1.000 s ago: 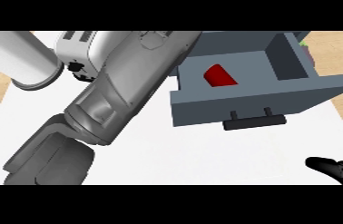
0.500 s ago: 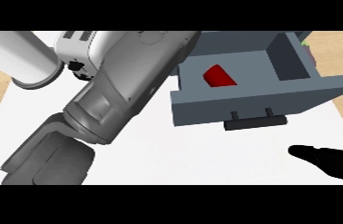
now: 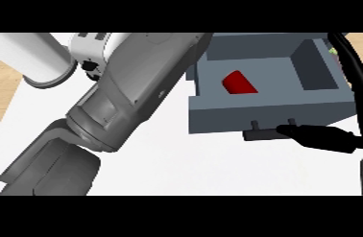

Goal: Pick up the can, place it into the drawer and close the drawer

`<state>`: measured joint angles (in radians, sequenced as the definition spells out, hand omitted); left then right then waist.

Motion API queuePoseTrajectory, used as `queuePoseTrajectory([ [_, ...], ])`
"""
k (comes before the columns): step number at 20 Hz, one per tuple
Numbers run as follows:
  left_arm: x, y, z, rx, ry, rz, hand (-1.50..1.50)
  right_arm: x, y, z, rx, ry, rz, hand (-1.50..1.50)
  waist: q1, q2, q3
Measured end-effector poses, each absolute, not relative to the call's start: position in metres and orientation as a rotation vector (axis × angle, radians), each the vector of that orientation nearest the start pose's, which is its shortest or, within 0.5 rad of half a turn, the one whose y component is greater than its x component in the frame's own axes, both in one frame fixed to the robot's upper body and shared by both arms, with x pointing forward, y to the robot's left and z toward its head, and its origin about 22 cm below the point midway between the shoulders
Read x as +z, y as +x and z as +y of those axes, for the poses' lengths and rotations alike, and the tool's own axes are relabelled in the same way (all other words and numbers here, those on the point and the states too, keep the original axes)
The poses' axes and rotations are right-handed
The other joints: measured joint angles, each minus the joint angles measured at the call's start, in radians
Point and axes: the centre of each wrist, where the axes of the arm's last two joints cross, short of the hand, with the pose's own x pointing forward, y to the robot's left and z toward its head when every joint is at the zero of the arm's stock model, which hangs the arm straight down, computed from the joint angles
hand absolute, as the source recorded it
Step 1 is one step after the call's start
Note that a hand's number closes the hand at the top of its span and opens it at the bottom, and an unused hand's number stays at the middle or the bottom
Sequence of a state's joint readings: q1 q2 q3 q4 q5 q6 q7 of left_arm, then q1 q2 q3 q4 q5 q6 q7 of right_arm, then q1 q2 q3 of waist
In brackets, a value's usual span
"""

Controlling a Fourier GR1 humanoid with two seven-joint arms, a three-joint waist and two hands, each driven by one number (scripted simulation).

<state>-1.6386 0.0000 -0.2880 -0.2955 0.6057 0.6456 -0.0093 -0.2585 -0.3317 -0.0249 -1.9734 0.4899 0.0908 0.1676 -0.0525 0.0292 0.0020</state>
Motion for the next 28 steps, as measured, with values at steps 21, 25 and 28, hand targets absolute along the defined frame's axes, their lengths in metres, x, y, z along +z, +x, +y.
queuePoseTrajectory([
  [21,0.262,0.449,0.014,0.004,0.066,-1.718,-1.5,0.07,0.373,-0.199,0.951,-1.046,-1.767,-1.5,0.081,-0.02,-0.001],
  [25,0.263,0.453,0.03,0.008,0.065,-1.716,-1.5,0.06,0.393,-0.193,0.917,-1.129,-1.752,-1.5,0.099,-0.021,-0.001],
  [28,0.264,0.454,0.039,0.008,0.074,-1.708,-1.5,0.064,0.409,-0.189,0.877,-1.186,-1.767,-1.5,0.108,-0.02,-0.001],
])
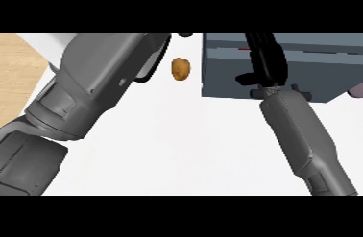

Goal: Pick up the can, place it into the drawer and close the drawer

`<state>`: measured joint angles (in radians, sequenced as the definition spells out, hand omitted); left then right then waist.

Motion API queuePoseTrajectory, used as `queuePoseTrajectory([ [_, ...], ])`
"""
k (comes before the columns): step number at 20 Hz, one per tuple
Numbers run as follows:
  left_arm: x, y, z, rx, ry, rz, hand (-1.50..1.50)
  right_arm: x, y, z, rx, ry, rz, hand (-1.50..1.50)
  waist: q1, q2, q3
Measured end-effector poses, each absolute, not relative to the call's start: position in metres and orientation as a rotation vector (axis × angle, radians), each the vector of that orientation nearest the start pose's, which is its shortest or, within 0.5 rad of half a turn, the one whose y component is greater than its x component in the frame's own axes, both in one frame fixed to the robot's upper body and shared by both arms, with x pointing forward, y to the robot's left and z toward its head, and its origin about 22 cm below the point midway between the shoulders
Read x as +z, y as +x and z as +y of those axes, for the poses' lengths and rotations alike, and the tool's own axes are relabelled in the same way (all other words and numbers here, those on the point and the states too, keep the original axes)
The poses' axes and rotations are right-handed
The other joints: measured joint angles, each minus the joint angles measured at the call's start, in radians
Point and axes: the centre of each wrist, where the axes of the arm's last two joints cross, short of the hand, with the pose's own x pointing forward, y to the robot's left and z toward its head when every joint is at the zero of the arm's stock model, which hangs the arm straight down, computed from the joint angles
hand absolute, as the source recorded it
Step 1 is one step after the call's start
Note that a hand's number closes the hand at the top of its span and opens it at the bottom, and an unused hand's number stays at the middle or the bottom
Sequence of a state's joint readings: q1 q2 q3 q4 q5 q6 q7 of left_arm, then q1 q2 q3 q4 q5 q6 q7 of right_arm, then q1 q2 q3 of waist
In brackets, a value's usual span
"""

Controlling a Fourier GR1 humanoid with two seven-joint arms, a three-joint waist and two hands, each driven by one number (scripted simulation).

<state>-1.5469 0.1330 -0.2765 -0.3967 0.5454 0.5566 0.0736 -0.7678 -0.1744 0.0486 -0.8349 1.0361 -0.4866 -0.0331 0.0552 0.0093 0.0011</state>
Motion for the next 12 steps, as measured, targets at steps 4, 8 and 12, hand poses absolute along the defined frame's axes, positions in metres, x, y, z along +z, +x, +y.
queuePoseTrajectory([
  [4,0.266,0.455,0.052,0.004,0.078,-1.702,-1.5,0.067,0.424,-0.182,0.851,-1.237,-1.774,-1.5,0.015,-0.001,0.0],
  [8,0.265,0.455,0.067,0.001,0.071,-1.7,-1.5,0.078,0.439,-0.178,0.847,-1.28,-1.771,-1.5,0.028,-0.001,-0.002],
  [12,0.266,0.453,0.076,-0.008,0.071,-1.697,-1.5,0.091,0.45,-0.18,0.863,-1.296,-1.759,-1.5,0.037,0.005,0.001],
])
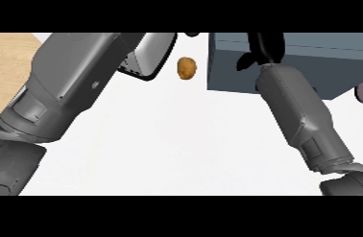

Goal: Pick up the can, place it into the drawer and close the drawer

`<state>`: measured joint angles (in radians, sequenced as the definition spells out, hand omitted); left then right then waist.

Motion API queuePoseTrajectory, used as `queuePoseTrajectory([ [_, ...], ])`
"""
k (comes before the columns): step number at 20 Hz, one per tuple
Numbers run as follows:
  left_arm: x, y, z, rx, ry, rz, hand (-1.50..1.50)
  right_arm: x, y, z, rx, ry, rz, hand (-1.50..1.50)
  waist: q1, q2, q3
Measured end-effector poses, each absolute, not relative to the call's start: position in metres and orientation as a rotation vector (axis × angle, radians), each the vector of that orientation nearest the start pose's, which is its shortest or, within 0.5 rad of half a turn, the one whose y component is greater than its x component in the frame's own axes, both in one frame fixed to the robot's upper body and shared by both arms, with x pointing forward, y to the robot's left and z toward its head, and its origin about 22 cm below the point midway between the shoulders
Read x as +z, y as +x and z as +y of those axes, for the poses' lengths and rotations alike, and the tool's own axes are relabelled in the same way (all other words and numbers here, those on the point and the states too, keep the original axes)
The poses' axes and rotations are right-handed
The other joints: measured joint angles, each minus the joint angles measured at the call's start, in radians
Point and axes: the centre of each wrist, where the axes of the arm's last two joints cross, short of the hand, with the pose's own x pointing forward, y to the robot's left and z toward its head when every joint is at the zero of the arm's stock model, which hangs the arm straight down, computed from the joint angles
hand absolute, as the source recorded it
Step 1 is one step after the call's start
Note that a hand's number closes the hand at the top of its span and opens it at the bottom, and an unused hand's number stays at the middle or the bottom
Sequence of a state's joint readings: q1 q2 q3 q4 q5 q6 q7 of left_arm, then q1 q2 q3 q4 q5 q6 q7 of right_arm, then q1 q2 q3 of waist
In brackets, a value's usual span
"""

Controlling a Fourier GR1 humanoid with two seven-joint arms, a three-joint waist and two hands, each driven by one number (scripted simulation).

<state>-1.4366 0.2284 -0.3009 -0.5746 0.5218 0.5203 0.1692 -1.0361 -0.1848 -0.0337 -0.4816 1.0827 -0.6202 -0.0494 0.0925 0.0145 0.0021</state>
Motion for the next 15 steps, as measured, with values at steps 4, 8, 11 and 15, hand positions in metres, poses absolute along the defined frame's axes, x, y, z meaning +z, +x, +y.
queuePoseTrajectory([
  [4,0.262,0.451,0.088,-0.016,0.072,-1.692,-1.5,0.099,0.457,-0.178,0.886,-1.302,-1.747,-1.5,0.004,0.005,0.002],
  [8,0.257,0.449,0.1,-0.014,0.071,-1.691,-1.5,0.103,0.46,-0.179,0.886,-1.285,-1.743,-1.5,0.009,0.009,0.003],
  [11,0.248,0.447,0.109,-0.018,0.068,-1.692,-1.5,0.106,0.462,-0.181,0.873,-1.24,-1.767,-1.5,0.009,0.014,0.006],
  [15,0.244,0.443,0.116,-0.018,0.054,-1.692,-1.5,0.105,0.463,-0.182,0.856,-1.186,-1.811,-1.5,0.006,0.012,0.007],
])
